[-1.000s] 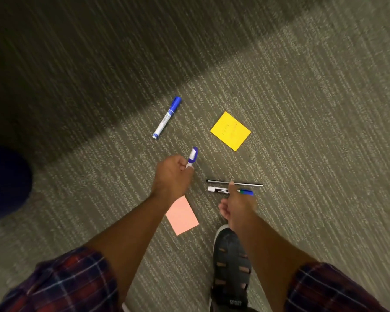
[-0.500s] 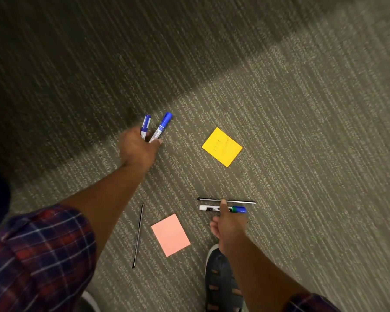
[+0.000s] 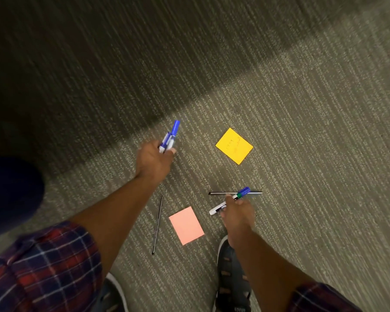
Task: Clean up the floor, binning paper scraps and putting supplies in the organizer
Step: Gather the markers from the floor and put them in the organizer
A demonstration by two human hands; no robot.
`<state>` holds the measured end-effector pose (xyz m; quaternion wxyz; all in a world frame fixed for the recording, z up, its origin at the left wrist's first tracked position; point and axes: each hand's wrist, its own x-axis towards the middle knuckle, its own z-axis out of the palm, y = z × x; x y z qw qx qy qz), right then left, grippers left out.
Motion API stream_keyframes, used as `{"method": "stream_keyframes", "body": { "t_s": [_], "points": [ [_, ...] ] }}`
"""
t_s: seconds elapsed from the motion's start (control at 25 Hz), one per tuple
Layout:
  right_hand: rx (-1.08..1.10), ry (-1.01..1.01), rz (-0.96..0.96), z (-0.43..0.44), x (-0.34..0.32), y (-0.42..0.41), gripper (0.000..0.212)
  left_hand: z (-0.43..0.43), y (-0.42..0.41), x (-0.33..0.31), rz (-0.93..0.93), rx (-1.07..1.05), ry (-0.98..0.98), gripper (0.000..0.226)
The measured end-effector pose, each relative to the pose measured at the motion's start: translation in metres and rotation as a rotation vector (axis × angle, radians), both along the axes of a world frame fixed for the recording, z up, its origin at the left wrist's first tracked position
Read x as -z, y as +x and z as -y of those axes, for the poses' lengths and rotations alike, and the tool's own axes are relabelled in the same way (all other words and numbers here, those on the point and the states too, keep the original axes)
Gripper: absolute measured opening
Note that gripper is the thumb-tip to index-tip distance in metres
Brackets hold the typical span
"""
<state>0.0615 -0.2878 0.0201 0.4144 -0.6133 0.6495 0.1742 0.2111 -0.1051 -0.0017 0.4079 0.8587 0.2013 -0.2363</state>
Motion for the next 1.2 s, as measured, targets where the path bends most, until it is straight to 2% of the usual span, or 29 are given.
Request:
{"method": "stream_keyframes", "body": {
  "t_s": [0.12,0.24,0.32,0.44,0.56,0.72,1.12,1.2],
  "points": [
    [-0.103,-0.041,0.051,-0.012,-0.035,0.017,0.027,-0.008,-0.017,-0.038,-0.165,-0.205,-0.236,0.008],
    [-0.203,-0.013,0.161,-0.026,-0.071,0.037,0.029,-0.015,-0.031,-0.088,-0.339,-0.279,-0.428,0.02],
    [-0.281,0.03,0.231,-0.04,-0.108,0.058,0.028,-0.022,-0.038,-0.131,-0.387,-0.309,-0.548,0.02],
    [-0.429,0.095,0.341,-0.059,-0.182,0.087,0.024,-0.034,-0.039,-0.208,-0.348,-0.335,-0.643,0.018],
    [-0.56,0.159,0.456,-0.072,-0.255,0.11,0.017,-0.042,-0.036,-0.284,-0.297,-0.344,-0.644,0.019],
    [-0.735,0.202,0.562,-0.08,-0.351,0.139,0.012,-0.052,-0.027,-0.378,-0.195,-0.337,-0.549,0.018],
    [-0.945,0.249,0.674,-0.097,-0.545,0.219,0.014,-0.073,0.027,-0.566,0.047,-0.272,-0.522,0.014],
    [-0.99,0.232,0.642,-0.109,-0.577,0.233,0.01,-0.086,0.041,-0.595,0.083,-0.272,-0.491,0.022]
  ]
}}
